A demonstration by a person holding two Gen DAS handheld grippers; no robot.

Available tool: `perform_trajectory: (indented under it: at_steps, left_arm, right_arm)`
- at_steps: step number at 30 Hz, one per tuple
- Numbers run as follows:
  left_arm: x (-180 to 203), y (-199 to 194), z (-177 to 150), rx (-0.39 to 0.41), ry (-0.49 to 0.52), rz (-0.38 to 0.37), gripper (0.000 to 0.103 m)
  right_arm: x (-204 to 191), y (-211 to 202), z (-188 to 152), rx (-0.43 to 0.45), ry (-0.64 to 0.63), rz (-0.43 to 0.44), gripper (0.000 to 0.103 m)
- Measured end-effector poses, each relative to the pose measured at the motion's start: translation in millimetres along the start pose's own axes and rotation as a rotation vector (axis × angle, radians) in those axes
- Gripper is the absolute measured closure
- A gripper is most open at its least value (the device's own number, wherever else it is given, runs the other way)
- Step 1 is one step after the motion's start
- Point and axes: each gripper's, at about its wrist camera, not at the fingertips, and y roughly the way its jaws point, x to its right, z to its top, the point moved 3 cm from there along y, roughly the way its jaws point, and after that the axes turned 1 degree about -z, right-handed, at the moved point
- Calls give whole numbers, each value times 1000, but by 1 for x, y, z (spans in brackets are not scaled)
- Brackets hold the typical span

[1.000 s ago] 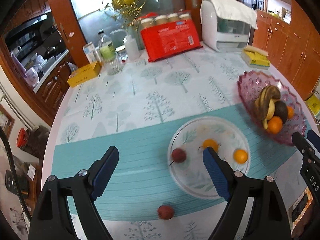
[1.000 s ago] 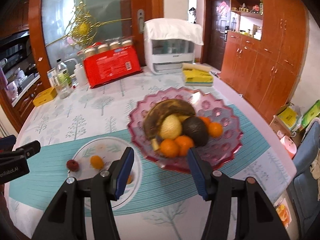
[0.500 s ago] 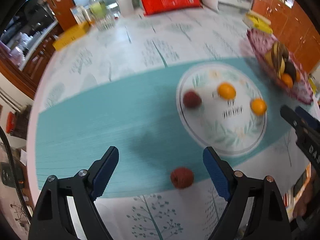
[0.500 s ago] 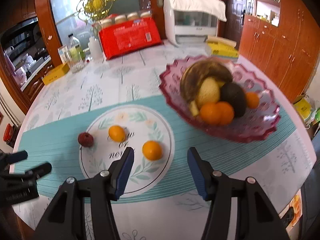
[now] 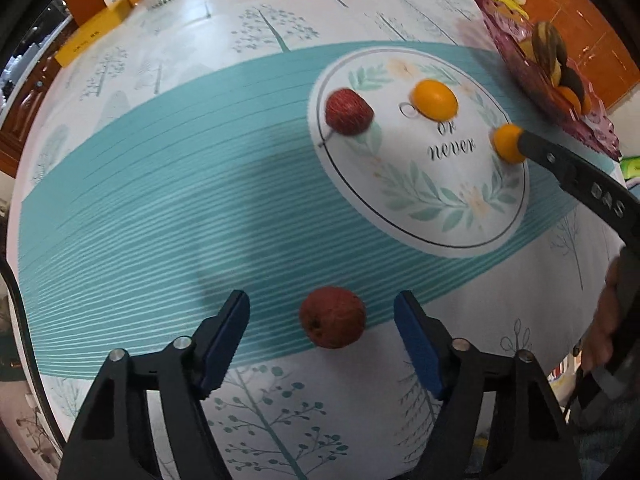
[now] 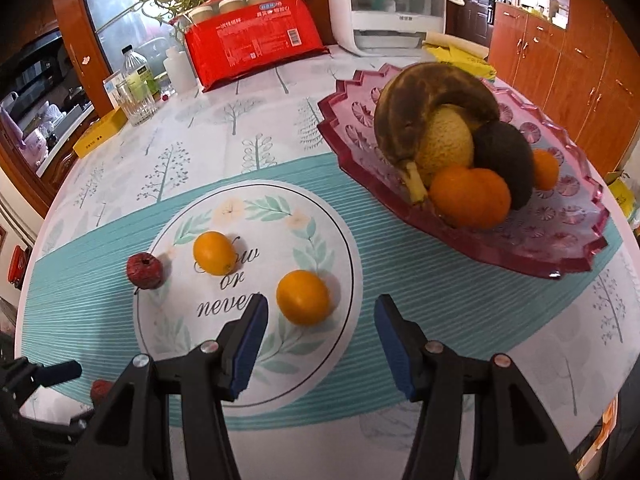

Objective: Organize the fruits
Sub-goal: 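Grasp a red lychee with the left tool while the right tool grasps a mandarin on the plate, then carry the lychee with the left tool to the pink bowl while the right tool carries the mandarin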

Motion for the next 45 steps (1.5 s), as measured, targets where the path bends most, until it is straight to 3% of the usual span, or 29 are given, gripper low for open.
perform_trajectory:
  at_steps: [3,8,10,12,14,27,34,45]
  left_arm:
    - [1,6,-2,-24,-14,-14,48]
    - [-1,6,-1,-8,-42,-7,59]
    - [0,5,-1,0,-52,-5,67]
    - [2,4,1,5,-61,-15,72]
    - [6,6,2,5,-73,-19,72]
    - [22,-12,12,62,-57,-17,73]
    - [49,-38,30,129,13,-13,73]
    - [115,-77,61,243,158,-31,73]
  right_arm:
    - [0,11,2,-24,-11,6,47]
    - [-4,22,2,-52,-32,26,48]
    - [-5,26,2,-68,-36,44,62]
    - [-4,29,2,-79,-33,63,66]
    - [-4,30,2,-80,-39,71,71]
    - [-2,16,-2,-80,-56,115,72]
    - [5,-13,0,-27,-63,126,72]
    - [49,-74,14,109,-25,68,72]
